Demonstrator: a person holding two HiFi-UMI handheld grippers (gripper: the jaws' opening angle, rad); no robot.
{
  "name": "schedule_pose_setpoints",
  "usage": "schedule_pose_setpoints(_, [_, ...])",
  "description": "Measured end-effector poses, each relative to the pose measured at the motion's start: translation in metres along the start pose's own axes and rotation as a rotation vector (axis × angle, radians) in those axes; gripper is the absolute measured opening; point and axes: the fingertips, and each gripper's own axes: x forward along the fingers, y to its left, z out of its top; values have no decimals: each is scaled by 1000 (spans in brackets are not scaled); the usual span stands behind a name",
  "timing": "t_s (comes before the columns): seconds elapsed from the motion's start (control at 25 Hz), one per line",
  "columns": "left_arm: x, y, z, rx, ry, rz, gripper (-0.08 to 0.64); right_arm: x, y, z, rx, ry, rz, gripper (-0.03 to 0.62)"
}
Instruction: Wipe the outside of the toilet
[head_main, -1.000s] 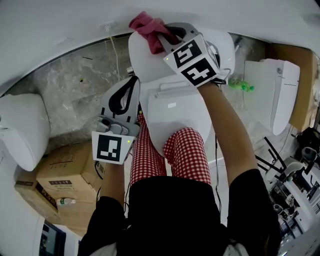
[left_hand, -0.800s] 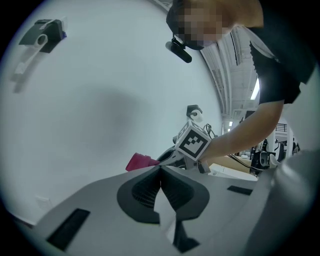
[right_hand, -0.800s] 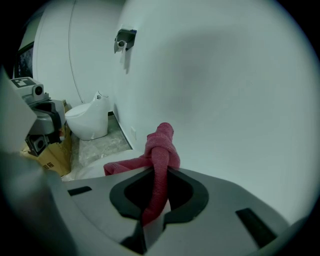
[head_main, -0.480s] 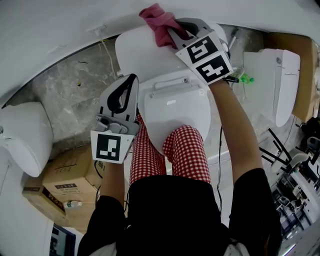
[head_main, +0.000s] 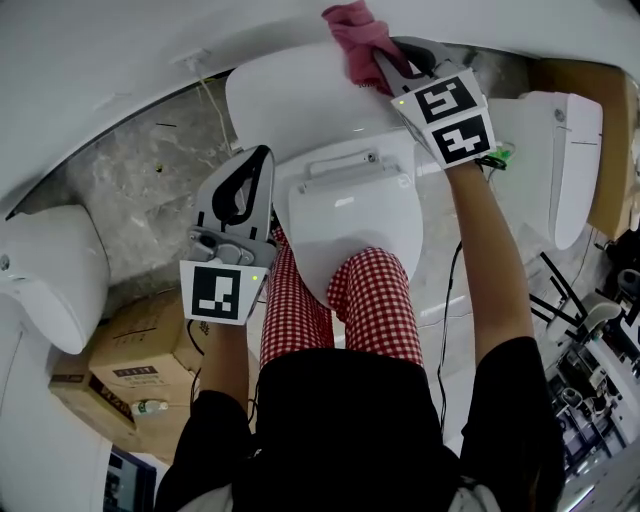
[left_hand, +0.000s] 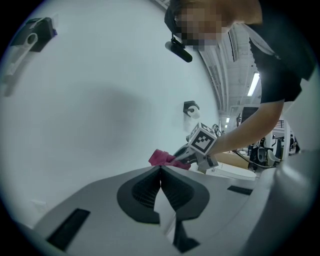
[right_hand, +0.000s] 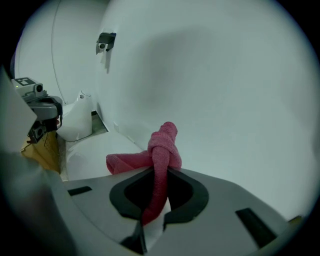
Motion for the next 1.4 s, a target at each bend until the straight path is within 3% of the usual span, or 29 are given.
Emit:
schedule_pose_setpoints(0.76, [4,-6,-3,8,11,2,9,-21,-50,-53,71,65,-99,55])
schedule_pose_setpoints(1.04, [0,-8,-10,-64,11,-8,9,-33,-77,-93,124,128,-169,55])
schedule_pose_setpoints(1.24, [0,-8,-13,-74,25,1,9,-38,-88,-116,195,158,-195,55])
schedule_pose_setpoints(1.4, [0,-7,-13,-70,23,7,9,-39,-91,-121,183,176,-205,55])
